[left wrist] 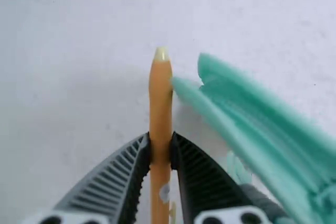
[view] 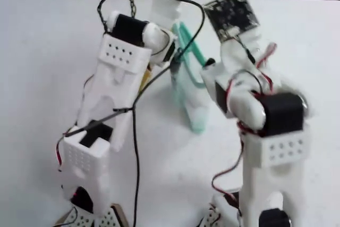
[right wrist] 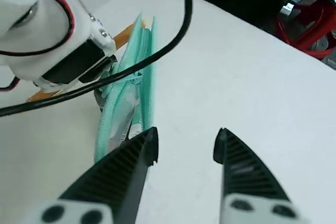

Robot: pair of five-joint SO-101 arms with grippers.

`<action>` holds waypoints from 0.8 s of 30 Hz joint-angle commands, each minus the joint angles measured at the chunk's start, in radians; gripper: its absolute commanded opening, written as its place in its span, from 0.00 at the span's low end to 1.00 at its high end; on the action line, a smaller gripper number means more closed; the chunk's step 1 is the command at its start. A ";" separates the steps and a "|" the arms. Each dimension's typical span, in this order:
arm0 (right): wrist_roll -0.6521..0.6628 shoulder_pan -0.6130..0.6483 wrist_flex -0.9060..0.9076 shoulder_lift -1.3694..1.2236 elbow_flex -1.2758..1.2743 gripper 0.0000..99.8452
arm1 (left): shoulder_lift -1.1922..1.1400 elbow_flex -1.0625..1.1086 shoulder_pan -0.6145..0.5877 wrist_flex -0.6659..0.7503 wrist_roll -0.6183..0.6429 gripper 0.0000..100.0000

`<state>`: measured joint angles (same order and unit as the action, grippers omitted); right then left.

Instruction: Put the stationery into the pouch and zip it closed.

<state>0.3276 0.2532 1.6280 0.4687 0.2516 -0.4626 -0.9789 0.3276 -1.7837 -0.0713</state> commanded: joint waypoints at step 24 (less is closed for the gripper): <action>-0.029 -0.008 -0.004 -0.030 -0.106 0.18 | 0.107 -0.347 -0.012 0.000 0.014 0.02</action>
<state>0.3015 0.2670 1.6157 0.4488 0.1550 -0.4427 -1.2275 0.3276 -1.7837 -0.0713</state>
